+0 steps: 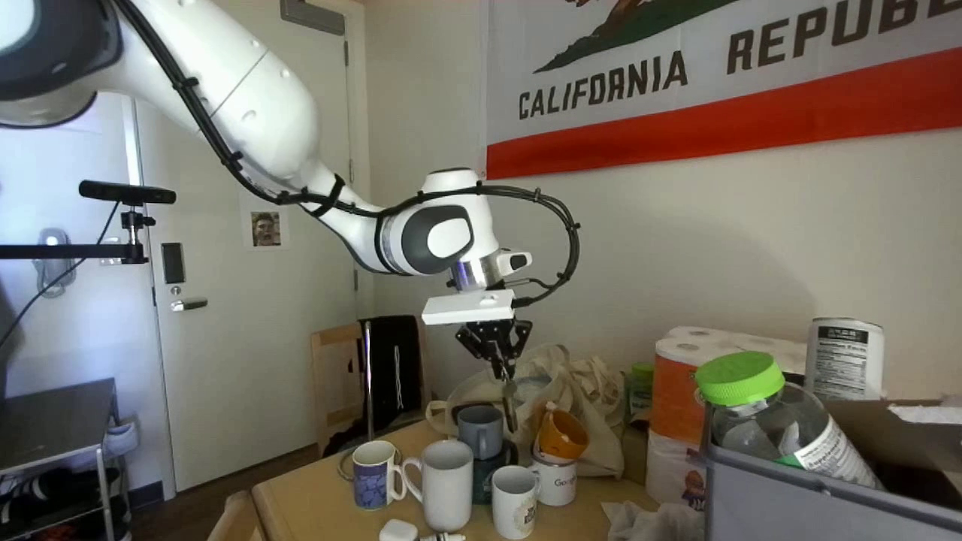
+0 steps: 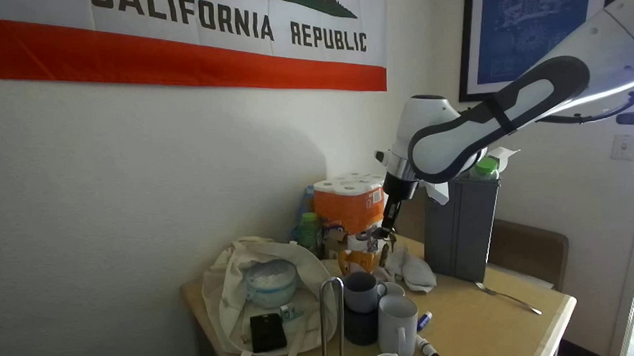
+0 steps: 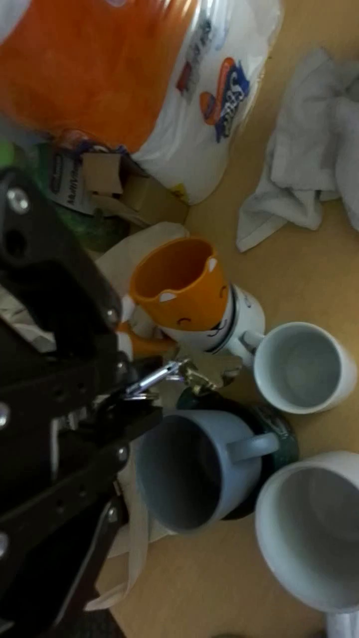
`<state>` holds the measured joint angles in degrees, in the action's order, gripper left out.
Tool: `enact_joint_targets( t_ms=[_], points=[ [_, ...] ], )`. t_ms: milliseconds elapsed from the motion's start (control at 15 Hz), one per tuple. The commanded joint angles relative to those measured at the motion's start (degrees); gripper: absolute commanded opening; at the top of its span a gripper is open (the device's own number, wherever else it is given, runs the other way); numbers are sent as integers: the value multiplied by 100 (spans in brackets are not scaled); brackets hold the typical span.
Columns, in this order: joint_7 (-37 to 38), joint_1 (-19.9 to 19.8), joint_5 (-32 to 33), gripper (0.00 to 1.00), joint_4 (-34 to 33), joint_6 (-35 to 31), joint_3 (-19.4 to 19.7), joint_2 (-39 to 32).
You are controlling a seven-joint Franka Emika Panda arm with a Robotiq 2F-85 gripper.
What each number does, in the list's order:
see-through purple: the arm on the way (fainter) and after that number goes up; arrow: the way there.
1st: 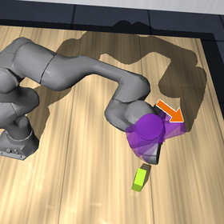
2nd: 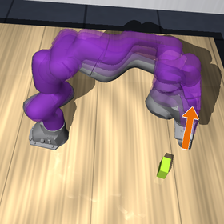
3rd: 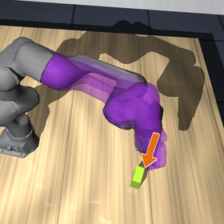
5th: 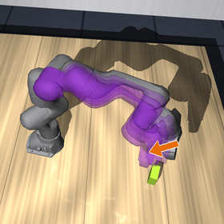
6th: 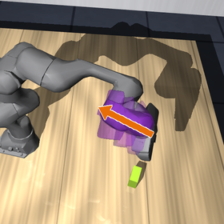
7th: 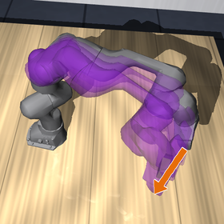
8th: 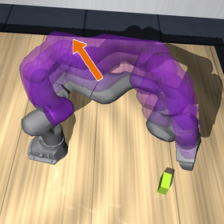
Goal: Pick an object from the table and put it in the basket
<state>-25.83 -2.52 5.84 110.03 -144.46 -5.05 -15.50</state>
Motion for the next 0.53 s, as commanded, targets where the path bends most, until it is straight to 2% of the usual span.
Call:
enact_joint_targets(
  t_ms=[0, 467],
  points=[
    [335, 325, 334, 5, -418, 155, 36, 24],
    [305, 730, 613, 5, -1278, -575, -65, -628]
  ],
)
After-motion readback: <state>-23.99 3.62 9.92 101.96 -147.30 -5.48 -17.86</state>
